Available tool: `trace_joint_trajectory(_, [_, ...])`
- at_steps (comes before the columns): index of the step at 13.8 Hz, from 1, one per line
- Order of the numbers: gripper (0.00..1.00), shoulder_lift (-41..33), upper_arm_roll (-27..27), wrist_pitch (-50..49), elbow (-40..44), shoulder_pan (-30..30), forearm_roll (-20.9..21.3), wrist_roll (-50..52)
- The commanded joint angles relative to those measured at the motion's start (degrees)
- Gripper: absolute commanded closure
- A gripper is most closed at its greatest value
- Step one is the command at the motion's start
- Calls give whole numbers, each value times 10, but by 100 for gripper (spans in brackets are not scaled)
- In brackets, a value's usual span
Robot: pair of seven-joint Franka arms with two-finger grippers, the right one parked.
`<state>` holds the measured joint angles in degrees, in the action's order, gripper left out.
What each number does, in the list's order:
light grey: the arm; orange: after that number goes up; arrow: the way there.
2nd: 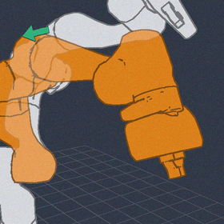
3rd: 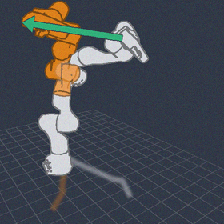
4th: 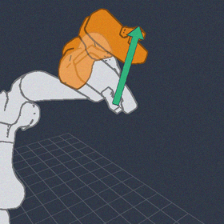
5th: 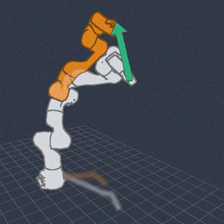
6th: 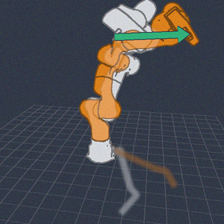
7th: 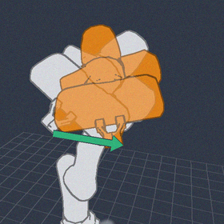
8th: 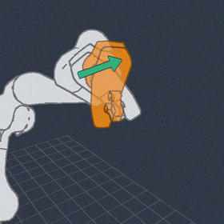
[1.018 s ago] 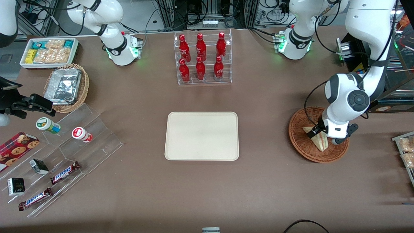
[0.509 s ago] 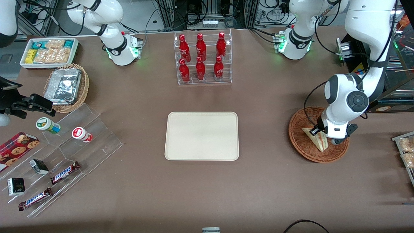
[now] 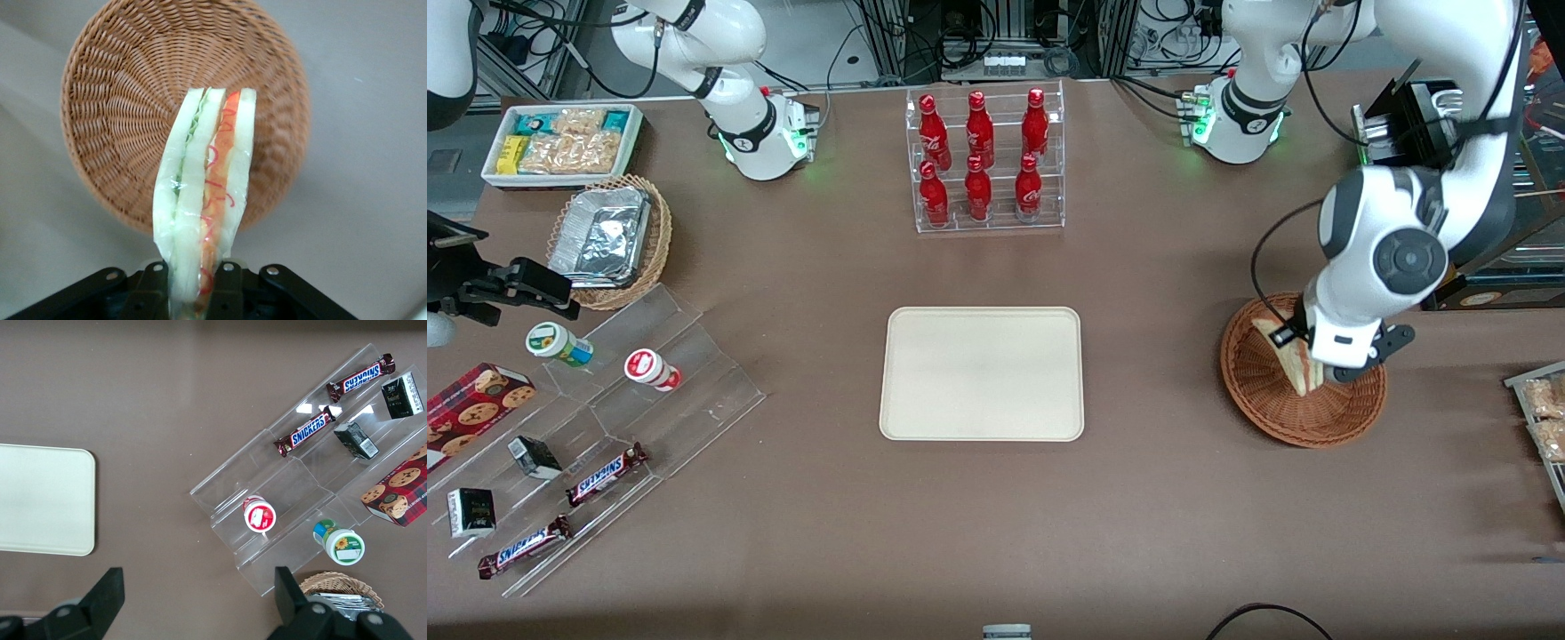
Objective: Place sandwich from basket to tray
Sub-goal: 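Carry the sandwich over the cream tray and lower it onto the tray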
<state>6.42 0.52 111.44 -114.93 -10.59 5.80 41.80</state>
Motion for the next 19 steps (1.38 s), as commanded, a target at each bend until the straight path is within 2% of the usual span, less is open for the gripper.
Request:
trace_joint_trajectory(1, [85,2,-4,-60,66,-65,3,18])
trace_joint_trajectory(3, [85,1,-2,-56,86,-102,-6,23])
trace_joint_trajectory(5, [86,14,-2,-33,109,-145,-39,19])
trace_joint_trajectory(8, [86,42,-2,-8,139,-202,-67,17])
trace_joint_trajectory(14, [85,184,-3,143,161,-288,-64,27])
trace_joint_trajectory(16, [85,246,-3,177,196,-290,-61,36])
trace_joint_trajectory(19, [85,278,-3,180,216,-290,-51,49])
